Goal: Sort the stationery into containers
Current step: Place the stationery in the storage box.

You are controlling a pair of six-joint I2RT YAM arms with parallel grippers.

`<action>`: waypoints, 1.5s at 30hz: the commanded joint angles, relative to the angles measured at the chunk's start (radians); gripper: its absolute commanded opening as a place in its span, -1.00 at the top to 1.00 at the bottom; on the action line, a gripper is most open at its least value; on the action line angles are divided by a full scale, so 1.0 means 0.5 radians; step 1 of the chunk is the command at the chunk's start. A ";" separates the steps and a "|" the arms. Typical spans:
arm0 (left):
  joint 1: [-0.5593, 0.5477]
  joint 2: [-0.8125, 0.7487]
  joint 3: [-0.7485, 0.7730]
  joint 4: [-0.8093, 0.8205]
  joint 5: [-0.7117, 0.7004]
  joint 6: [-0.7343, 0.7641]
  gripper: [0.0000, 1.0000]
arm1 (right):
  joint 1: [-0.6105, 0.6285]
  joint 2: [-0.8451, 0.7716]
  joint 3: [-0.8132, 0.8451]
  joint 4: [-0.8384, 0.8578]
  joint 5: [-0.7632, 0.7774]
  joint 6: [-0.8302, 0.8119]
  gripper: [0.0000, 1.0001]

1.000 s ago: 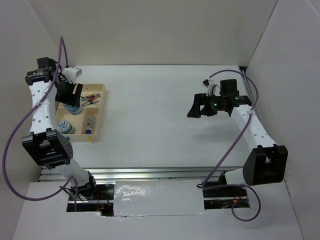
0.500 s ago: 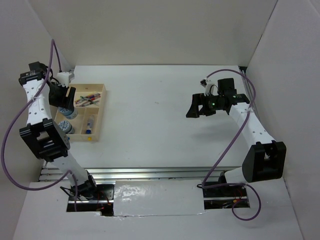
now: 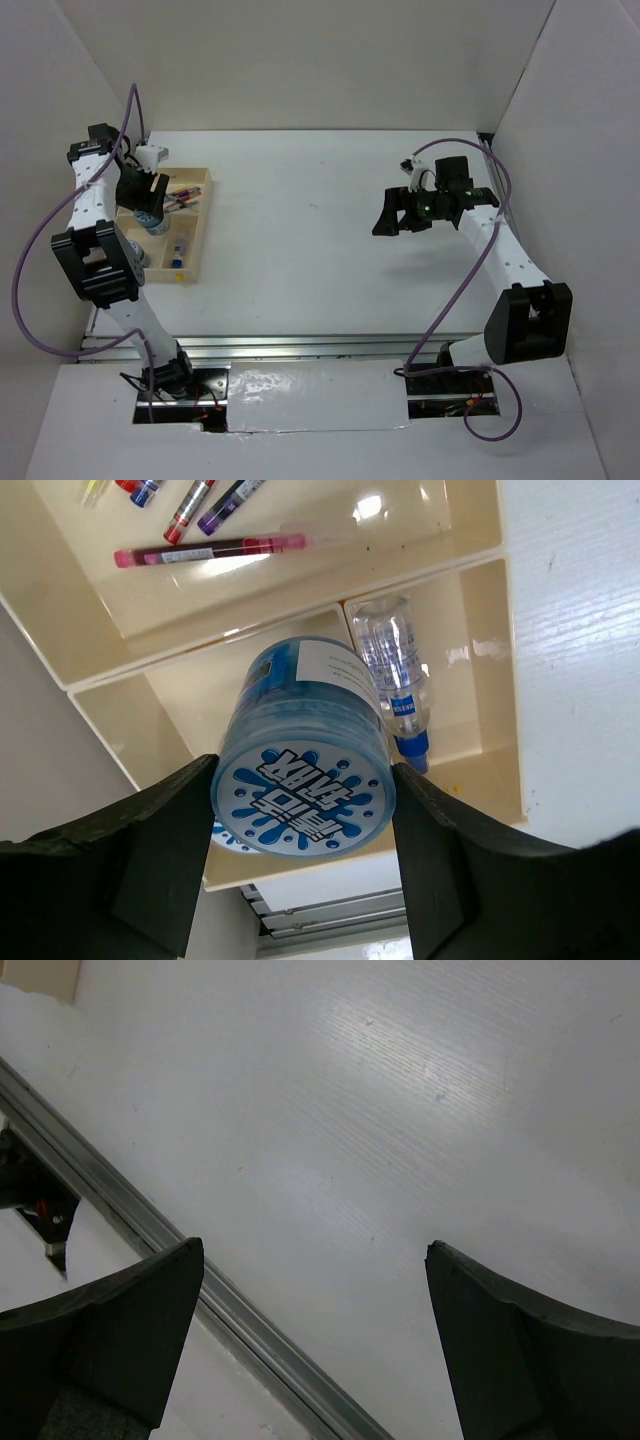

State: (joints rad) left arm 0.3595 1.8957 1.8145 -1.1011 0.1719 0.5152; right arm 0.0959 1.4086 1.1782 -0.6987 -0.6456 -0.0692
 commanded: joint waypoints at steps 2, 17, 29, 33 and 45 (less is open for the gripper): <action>-0.013 0.034 -0.024 0.098 -0.046 -0.042 0.40 | 0.011 0.002 0.046 -0.035 0.009 -0.027 -0.95; 0.100 0.043 -0.033 0.116 -0.074 0.025 0.45 | 0.023 0.054 0.095 -0.066 0.000 -0.027 -0.95; -0.013 0.025 -0.174 0.193 -0.071 -0.009 0.45 | 0.020 0.030 0.055 -0.045 0.021 -0.027 -0.95; -0.035 0.034 -0.171 0.217 -0.065 -0.027 0.33 | 0.020 0.030 0.058 -0.048 0.024 -0.030 -0.95; -0.047 0.034 -0.214 0.263 -0.095 -0.055 -0.32 | 0.020 0.024 0.055 -0.051 0.030 -0.027 -0.95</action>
State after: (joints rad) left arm 0.3393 1.9232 1.7073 -0.9874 0.1196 0.5114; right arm 0.0978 1.4322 1.1782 -0.7116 -0.6315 -0.0723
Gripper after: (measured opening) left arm 0.764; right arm 0.975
